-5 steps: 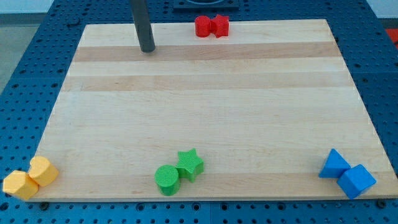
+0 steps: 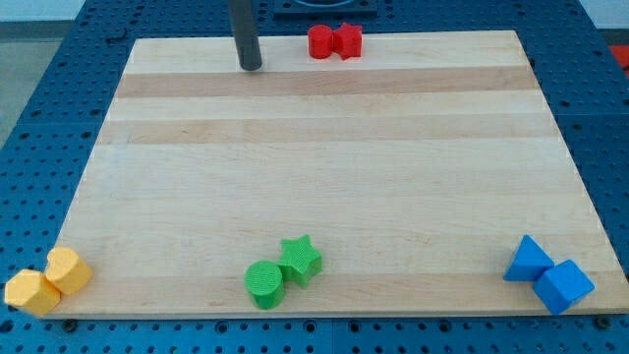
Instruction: Push the red star slightly right
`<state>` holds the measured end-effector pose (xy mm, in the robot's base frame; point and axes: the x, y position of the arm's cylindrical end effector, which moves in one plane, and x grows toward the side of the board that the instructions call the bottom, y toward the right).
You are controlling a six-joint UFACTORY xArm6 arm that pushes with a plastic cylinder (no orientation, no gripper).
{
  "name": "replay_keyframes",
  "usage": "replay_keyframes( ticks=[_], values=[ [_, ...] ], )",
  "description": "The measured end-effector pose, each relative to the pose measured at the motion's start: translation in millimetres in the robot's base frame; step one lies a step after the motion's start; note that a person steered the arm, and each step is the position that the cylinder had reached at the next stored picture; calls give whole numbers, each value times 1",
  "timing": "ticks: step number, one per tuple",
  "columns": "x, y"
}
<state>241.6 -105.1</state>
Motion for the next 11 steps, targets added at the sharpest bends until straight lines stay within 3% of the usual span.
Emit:
replay_keyframes(
  ticks=[2, 9, 11],
  values=[
    [-49, 21],
    [-49, 79],
    [-48, 133]
  ],
)
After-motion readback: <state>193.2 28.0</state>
